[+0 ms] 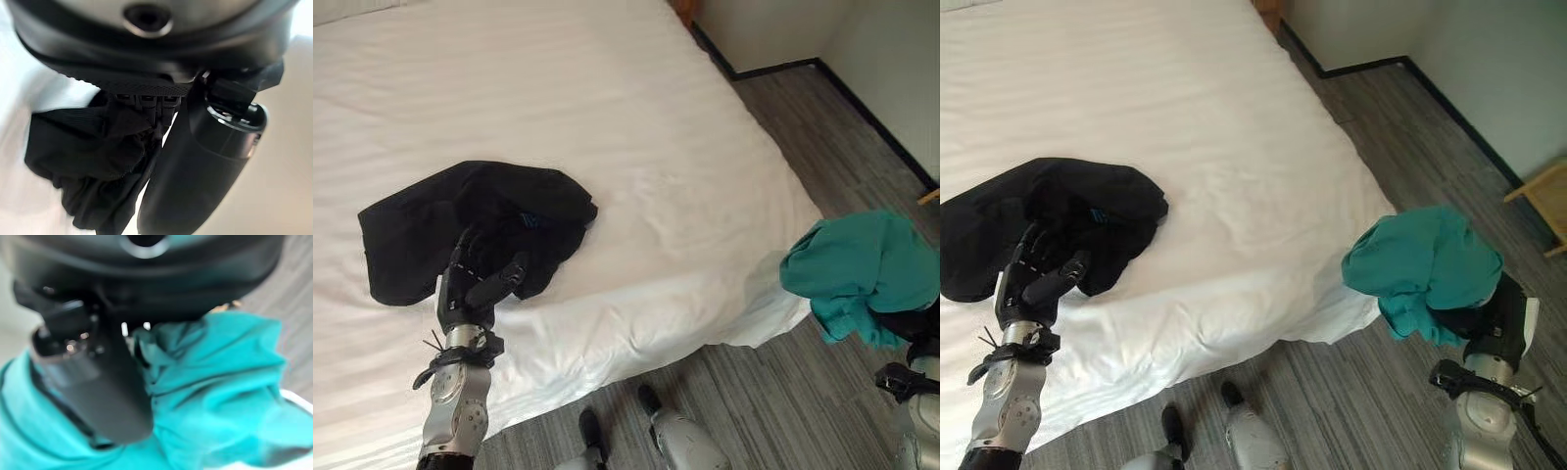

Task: Pick up bed clothes into laundry basket.

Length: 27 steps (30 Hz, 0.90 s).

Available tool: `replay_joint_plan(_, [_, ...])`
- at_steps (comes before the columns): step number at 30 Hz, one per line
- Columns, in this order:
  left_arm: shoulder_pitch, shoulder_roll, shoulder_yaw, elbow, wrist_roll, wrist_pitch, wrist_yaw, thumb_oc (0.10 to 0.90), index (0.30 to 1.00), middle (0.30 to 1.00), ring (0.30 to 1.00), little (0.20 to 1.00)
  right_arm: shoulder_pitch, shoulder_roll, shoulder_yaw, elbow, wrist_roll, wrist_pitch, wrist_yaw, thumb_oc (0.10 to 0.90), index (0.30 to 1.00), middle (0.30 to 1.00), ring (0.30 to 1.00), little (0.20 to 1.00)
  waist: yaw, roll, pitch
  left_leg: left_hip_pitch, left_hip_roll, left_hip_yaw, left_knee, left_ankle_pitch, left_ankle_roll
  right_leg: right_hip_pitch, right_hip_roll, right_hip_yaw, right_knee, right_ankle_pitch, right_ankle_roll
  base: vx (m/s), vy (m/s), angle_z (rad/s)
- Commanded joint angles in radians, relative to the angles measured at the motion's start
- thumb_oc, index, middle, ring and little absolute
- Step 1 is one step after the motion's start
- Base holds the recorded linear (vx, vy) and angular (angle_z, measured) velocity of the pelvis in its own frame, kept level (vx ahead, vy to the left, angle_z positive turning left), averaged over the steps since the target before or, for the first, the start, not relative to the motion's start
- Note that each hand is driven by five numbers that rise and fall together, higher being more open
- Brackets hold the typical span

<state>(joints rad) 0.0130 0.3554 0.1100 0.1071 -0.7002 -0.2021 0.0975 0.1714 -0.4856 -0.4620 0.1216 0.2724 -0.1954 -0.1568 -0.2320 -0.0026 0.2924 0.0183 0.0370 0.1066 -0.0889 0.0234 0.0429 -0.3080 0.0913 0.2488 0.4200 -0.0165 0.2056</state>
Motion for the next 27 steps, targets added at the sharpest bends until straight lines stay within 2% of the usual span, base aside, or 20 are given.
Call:
replay_joint_plan(1, [-0.07,0.041,0.051,-0.091,0.037,-0.112,-0.025,0.8,0.9,0.9,0.9,0.9,-0.015,-0.053,-0.113,-0.036,-0.059,-0.074,-0.034,0.4,0.3,0.3,0.3,0.3,0.002,0.003,-0.086,0.091,-0.019,-0.019,0.002,-0.12,-0.062,-0.011,0.014,-0.022,-0.129,0.08,-0.001,0.16,0.06,0.14])
replay_joint_plan(3, [-0.084,0.03,0.041,-0.084,0.042,-0.115,-0.02,0.8,0.9,0.9,0.9,0.9,0.005,-0.053,-0.134,-0.039,-0.057,-0.083,-0.043,0.4,0.3,0.3,0.3,0.3,-0.004,0.001,-0.115,0.086,-0.037,-0.039,0.002,-0.127,-0.063,0.027,0.023,-0.043,-0.199,0.039,-0.066,0.18,0.012,0.45])
replay_joint_plan(4, [-0.084,0.014,0.041,-0.096,0.06,-0.114,-0.016,0.8,0.9,0.9,0.9,0.9,0.005,-0.055,-0.13,-0.045,-0.044,-0.089,-0.043,0.4,0.3,0.3,0.3,0.3,0.005,0.001,-0.135,0.087,-0.029,-0.038,0.002,-0.115,-0.075,0.088,-0.008,-0.067,-0.255,0.013,-0.102,0.18,-0.064,0.73])
replay_joint_plan(6, [-0.082,0.005,0.041,-0.097,0.057,-0.117,-0.016,0.8,0.9,0.9,0.9,0.9,0.009,-0.057,-0.131,-0.042,-0.036,-0.091,-0.045,0.4,0.3,0.3,0.3,0.3,0.004,-0.005,-0.14,0.097,-0.031,-0.036,0.003,-0.108,-0.081,0.114,0.002,-0.05,-0.28,0.017,-0.113,0.09,-0.106,0.52])
replay_joint_plan(7, [-0.079,-0.009,0.052,-0.114,0.029,-0.13,-0.023,0.8,0.9,0.9,0.9,0.9,-0.005,-0.088,-0.137,-0.047,-0.024,-0.101,-0.044,0.4,0.3,0.3,0.3,0.3,0.029,-0.026,-0.142,0.07,-0.019,-0.016,0.102,-0.07,-0.111,0.161,-0.014,-0.065,-0.316,0.027,-0.131,0.06,-0.105,0.09])
replay_joint_plan(8, [-0.079,-0.009,0.052,-0.114,0.028,-0.13,-0.023,0.8,0.9,0.9,0.9,0.9,-0.006,-0.088,-0.137,-0.045,-0.023,-0.102,-0.044,0.4,0.3,0.3,0.3,0.3,0.028,-0.023,-0.143,0.069,-0.017,-0.018,0.112,-0.082,-0.11,0.167,-0.014,-0.066,-0.321,0.021,-0.13,0.07,-0.163,-0.01])
replay_joint_plan(10, [-0.098,0.002,0.041,-0.139,0.031,-0.133,-0.038,0.8,0.9,0.9,0.9,0.9,-0.025,-0.142,-0.151,-0.027,-0.005,-0.112,-0.046,0.4,0.3,0.3,0.3,0.3,0.053,-0.049,-0.124,-0.013,-0.019,-0.051,0.306,-0.045,-0.146,0.224,-0.029,-0.06,-0.36,0.019,-0.154,0.06,-0.128,0.09])
replay_joint_plan(11, [-0.118,0.011,0.042,-0.145,0.038,-0.141,-0.023,0.8,0.9,0.9,0.9,0.9,-0.044,-0.168,-0.139,-0.023,-0.002,-0.111,-0.053,0.4,0.3,0.3,0.3,0.3,0.07,-0.068,-0.117,-0.068,-0.007,-0.055,0.363,-0.038,-0.153,0.264,-0.052,-0.059,-0.383,0.017,-0.163,0.05,-0.096,0.35])
replay_joint_plan(12, [-0.12,0.012,0.042,-0.144,0.039,-0.141,-0.022,0.8,0.9,0.9,0.9,0.9,-0.047,-0.168,-0.139,-0.02,-0.001,-0.111,-0.054,0.4,0.3,0.3,0.3,0.3,0.069,-0.069,-0.114,-0.072,-0.007,-0.055,0.374,-0.042,-0.152,0.267,-0.053,-0.06,-0.389,0.019,-0.162,0.06,-0.036,0.41])
replay_joint_plan(13, [-0.133,0.017,0.047,-0.146,0.039,-0.145,-0.017,0.8,0.9,0.9,0.9,0.9,-0.048,-0.176,-0.14,-0.018,0.001,-0.11,-0.056,0.4,0.3,0.3,0.3,0.3,0.068,-0.075,-0.116,-0.095,0.025,-0.025,0.35,-0.049,-0.144,0.284,-0.072,-0.065,-0.404,0.018,-0.157,0.09,0.043,0.31])
replay_joint_plan(14, [-0.171,0.045,0.049,-0.156,0.045,-0.152,-0.009,0.8,0.9,0.9,0.9,0.9,-0.049,-0.18,-0.142,-0.019,0.016,-0.111,-0.053,0.4,0.3,0.3,0.3,0.3,0.07,-0.079,-0.131,-0.118,0.069,0.031,0.272,-0.06,-0.139,0.309,-0.1,-0.083,-0.428,0.018,-0.148,0.11,0.042,0.38])
replay_joint_plan(15, [-0.174,0.047,0.047,-0.154,0.046,-0.152,-0.007,0.8,0.9,0.9,0.9,0.9,-0.05,-0.179,-0.143,-0.018,0.018,-0.111,-0.052,0.4,0.3,0.3,0.3,0.3,0.073,-0.083,-0.131,-0.111,0.064,0.034,0.257,-0.053,-0.138,0.312,-0.104,-0.081,-0.435,0.02,-0.147,0.16,0.066,0.41])
replay_joint_plan(16, [-0.224,0.111,0.049,-0.163,0.078,-0.171,0.02,0.8,0.9,0.9,0.9,0.9,-0.065,-0.201,-0.113,-0.02,-0.002,-0.11,-0.056,0.4,0.3,0.3,0.3,0.3,0.089,-0.064,-0.139,-0.117,0.055,0.006,0.145,-0.004,-0.14,0.32,-0.095,-0.08,-0.443,0.014,-0.14,0.1,0.04,0.44])
replay_joint_plan(18, [-0.235,0.128,0.059,-0.163,0.089,-0.175,0.02,0.8,0.9,0.9,0.9,0.9,-0.059,-0.201,-0.114,-0.024,-0.007,-0.109,-0.05,0.4,0.3,0.3,0.3,0.3,0.078,-0.056,-0.143,-0.099,0.056,0.014,0.118,0.004,-0.137,0.32,-0.088,-0.078,-0.447,0.011,-0.141,0.1,0.043,-0.08])
replay_joint_plan(20, [-0.266,0.153,0.062,-0.169,0.107,-0.187,0.027,0.8,0.9,0.9,0.9,0.9,-0.07,-0.186,-0.115,-0.017,0.003,-0.11,-0.05,0.4,0.3,0.3,0.3,0.3,0.07,-0.044,-0.17,-0.042,0.046,0.031,0.023,0.013,-0.134,0.324,-0.089,-0.078,-0.473,0.012,-0.136,0.14,0.093,-0.19])
replay_joint_plan(21, [-0.3,0.192,0.061,-0.155,0.131,-0.19,0.047,0.8,0.9,0.9,0.9,0.9,-0.081,-0.184,-0.108,-0.009,0.0,-0.109,-0.053,0.4,0.3,0.3,0.3,0.3,0.065,-0.031,-0.188,-0.009,0.034,0.042,0.002,0.001,-0.126,0.328,-0.092,-0.072,-0.481,0.017,-0.126,0.12,0.1,-0.01])
replay_joint_plan(24, [-0.345,0.245,0.043,-0.117,0.163,-0.178,0.059,0.8,0.9,0.9,0.9,0.9,-0.088,-0.181,-0.098,-0.01,-0.014,-0.101,-0.054,0.4,0.3,0.3,0.3,0.3,0.062,-0.024,-0.191,0.007,0.028,0.054,0.002,-0.014,-0.118,0.339,-0.098,-0.067,-0.49,0.018,-0.117,0.06,0.097,-0.07])
replay_joint_plan(25, [-0.369,0.291,0.028,-0.093,0.174,-0.16,0.052,0.8,0.9,0.9,0.9,0.9,-0.09,-0.189,-0.09,-0.007,-0.016,-0.097,-0.053,0.4,0.3,0.3,0.3,0.3,0.056,-0.015,-0.194,0.011,0.025,0.059,0.002,-0.015,-0.117,0.34,-0.101,-0.066,-0.491,0.02,-0.113,0.02,0.055,-0.03])
replay_joint_plan(27, [-0.427,0.367,-0.005,-0.021,0.201,-0.146,0.057,0.8,0.9,0.9,0.9,0.9,-0.101,-0.191,-0.073,-0.002,-0.021,-0.09,-0.053,0.4,0.3,0.3,0.3,0.3,0.052,-0.012,-0.192,0.014,0.022,0.068,0.002,-0.02,-0.113,0.338,-0.105,-0.06,-0.494,0.025,-0.105,0.01,0.075,-0.18])
